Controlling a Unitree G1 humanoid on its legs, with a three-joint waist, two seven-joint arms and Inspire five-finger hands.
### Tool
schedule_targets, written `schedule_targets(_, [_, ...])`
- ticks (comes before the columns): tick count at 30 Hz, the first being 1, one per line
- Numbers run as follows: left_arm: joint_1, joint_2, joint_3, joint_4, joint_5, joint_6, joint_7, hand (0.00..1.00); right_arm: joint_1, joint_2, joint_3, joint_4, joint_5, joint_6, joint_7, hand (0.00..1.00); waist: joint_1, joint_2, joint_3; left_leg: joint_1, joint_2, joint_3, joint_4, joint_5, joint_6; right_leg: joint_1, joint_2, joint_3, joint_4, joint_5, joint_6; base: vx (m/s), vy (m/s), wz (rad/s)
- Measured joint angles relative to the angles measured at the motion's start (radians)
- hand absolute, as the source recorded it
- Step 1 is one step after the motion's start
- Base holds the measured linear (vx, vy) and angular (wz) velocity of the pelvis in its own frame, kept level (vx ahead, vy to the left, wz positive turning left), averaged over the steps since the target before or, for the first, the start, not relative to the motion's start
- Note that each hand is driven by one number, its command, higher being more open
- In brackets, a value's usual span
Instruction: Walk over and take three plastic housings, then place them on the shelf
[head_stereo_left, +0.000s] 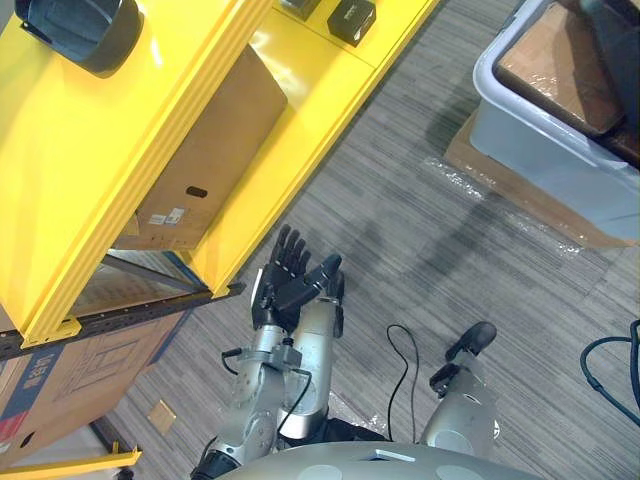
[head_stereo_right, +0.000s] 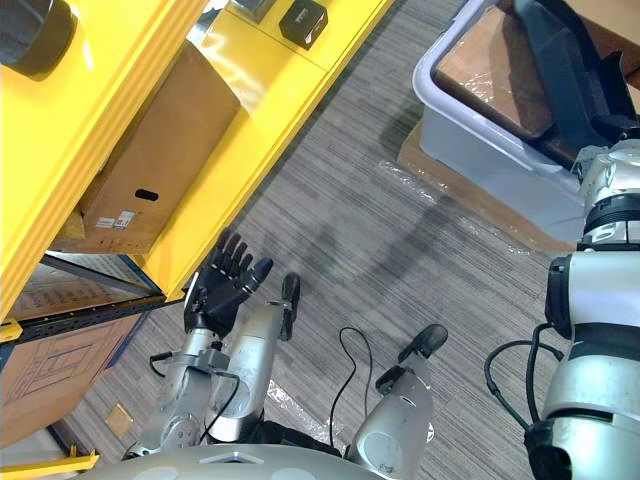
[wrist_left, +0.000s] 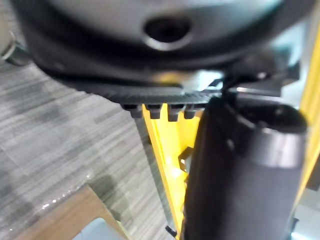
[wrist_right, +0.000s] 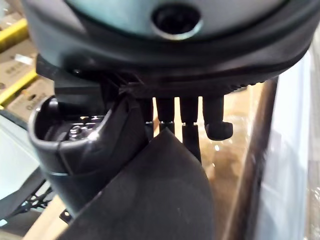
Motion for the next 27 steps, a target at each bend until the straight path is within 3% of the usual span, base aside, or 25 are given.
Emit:
schedule_targets(4, [-0.015,0.014,0.032,-0.072,-0.063,0.005,-0.07,1.0,-0.012,0.017,0.018,-0.01,-0.11,-0.048,-0.021,0.0,-0.023,-0.013,0.009,0.058,0.0,0.011,-0.052,0.024,-0.006,0.029,0.0,0.0,-0.001,-0.001,-0.002,-0.02,-0.014,-0.03])
schedule_targets(6, [-0.057,0.033,0.038,-0.126,-0.18,0.052,-0.15,1.0,-0.016,0.035,0.038,-0.083,-0.185,-0.071,-0.039,0.0,-0.047,-0.027,0.018,0.09,0.0,0.02,-0.093,0.047,-0.01,0.04,0.001,0.001,-0.005,-0.005,-0.007,-0.05,-0.042,-0.07])
schedule_targets(10, [-0.213,0.064,0.049,-0.143,-0.309,0.222,-0.212,1.0,-0.063,0.079,0.059,-0.178,-0.275,-0.1,-0.058,0.0,-0.079,-0.052,0.033,0.121,0.014,0.033,-0.155,0.086,-0.024,0.041,0.02,0.008,-0.021,-0.005,-0.01,-0.06,-0.053,-0.11])
schedule_targets(12, [-0.323,0.094,0.055,-0.121,-0.353,0.336,-0.227,1.0,-0.076,0.119,0.078,-0.219,-0.346,-0.107,-0.062,0.0,-0.092,-0.082,0.038,0.148,0.039,0.045,-0.194,0.108,-0.038,0.041,0.048,0.02,-0.029,-0.004,-0.011,-0.04,-0.08,-0.25])
schedule_targets(16, [-0.486,0.111,0.053,0.009,-0.429,0.466,-0.225,1.0,-0.078,0.181,0.091,-0.283,-0.378,-0.112,-0.062,0.0,-0.112,-0.125,0.037,0.205,0.058,0.076,-0.282,0.156,-0.053,0.039,0.074,0.042,-0.039,-0.002,-0.016,0.0,-0.07,-0.22])
schedule_targets(19, [-0.617,0.128,0.055,0.122,-0.595,0.566,-0.197,1.0,-0.079,0.228,0.094,-0.317,-0.39,-0.141,-0.077,0.0,-0.143,-0.148,0.036,0.235,0.059,0.101,-0.326,0.175,-0.056,0.034,0.077,0.058,-0.041,-0.001,-0.017,0.0,-0.02,-0.14])
schedule_targets(24, [-0.725,0.151,0.075,0.187,-0.796,0.616,-0.159,1.0,-0.076,0.272,0.092,-0.383,-0.456,-0.172,-0.104,0.0,-0.175,-0.18,0.038,0.259,0.065,0.131,-0.343,0.179,-0.059,0.026,0.087,0.085,-0.047,0.006,-0.026,0.01,-0.011,-0.19])
schedule_targets(27, [-0.763,0.168,0.086,0.193,-0.897,0.616,-0.157,1.0,-0.035,0.3,0.079,-0.485,-0.5,-0.23,-0.133,0.0,-0.193,-0.198,0.037,0.29,0.071,0.152,-0.349,0.179,-0.059,0.045,0.096,0.096,-0.062,0.012,-0.031,0.02,-0.016,-0.18])
